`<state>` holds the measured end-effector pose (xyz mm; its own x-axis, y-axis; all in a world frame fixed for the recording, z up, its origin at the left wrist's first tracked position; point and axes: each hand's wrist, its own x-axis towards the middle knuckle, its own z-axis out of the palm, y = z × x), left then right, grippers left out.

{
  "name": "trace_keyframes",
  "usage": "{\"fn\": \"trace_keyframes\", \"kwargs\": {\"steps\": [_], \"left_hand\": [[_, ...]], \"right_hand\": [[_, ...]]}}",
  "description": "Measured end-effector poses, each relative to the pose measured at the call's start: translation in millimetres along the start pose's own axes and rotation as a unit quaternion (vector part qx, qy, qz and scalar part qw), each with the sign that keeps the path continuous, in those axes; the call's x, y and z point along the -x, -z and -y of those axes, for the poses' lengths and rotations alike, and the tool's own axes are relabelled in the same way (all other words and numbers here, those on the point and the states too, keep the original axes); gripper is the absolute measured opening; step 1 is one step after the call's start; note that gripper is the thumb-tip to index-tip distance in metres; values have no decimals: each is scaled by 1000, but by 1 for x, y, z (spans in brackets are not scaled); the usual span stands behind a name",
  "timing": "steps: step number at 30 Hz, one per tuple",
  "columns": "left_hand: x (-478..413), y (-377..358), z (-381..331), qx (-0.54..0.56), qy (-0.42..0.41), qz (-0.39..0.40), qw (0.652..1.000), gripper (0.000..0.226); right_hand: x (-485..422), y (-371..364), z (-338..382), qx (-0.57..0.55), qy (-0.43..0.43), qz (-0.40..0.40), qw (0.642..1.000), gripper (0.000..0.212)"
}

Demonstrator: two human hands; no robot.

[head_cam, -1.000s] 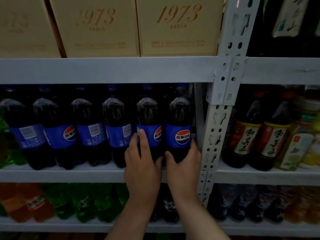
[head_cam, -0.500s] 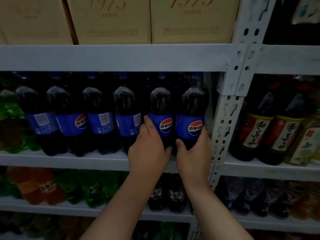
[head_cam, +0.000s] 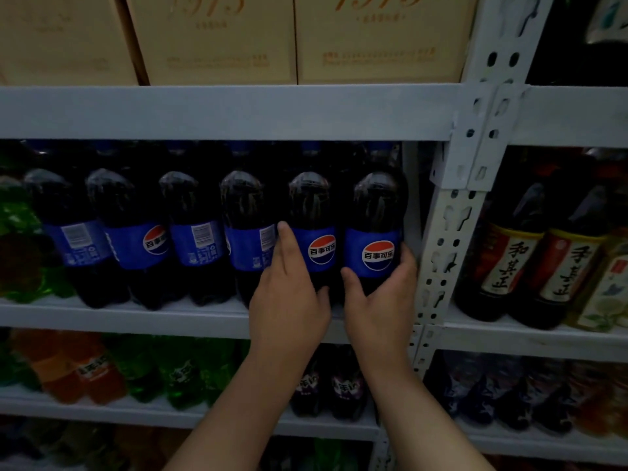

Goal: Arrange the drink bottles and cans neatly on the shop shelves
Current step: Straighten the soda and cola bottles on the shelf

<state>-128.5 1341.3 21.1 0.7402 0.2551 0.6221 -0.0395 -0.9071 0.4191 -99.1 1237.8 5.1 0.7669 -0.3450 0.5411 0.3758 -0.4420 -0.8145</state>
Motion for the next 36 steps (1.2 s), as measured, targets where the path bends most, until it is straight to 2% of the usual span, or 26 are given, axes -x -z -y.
{"fn": "trace_keyframes", "kwargs": {"steps": [3, 5, 9, 14, 22, 29, 33, 36], "left_hand": [[-3, 2, -4, -36, 4, -51, 998, 96], [-13, 6, -4, -40, 9, -78, 996, 93], [-29, 12, -7, -72, 29, -59, 995, 105], [-30, 8, -14, -62, 68, -23, 995, 116], [-37, 7, -6, 80, 55, -34, 995, 105], [-44, 12, 5, 204, 20, 57, 977, 100], [-31, 5, 3, 172, 22, 45, 984, 100], [-17, -1, 0, 25, 27, 6, 999, 108]], "right_hand": [[2, -4, 4, 43, 2, -19, 999, 86], [1, -4, 6, 28, 10, -14, 999, 82], [-7, 1, 8, -67, -36, 32, 997, 69], [-8, 4, 7, -26, 4, 33, 999, 76], [-4, -3, 13, -5, 17, -31, 999, 75], [-6, 4, -1, 24, 42, 2, 999, 84], [-3, 8, -5, 21, 58, 30, 998, 89], [-4, 9, -5, 10, 60, 40, 997, 88]]}}
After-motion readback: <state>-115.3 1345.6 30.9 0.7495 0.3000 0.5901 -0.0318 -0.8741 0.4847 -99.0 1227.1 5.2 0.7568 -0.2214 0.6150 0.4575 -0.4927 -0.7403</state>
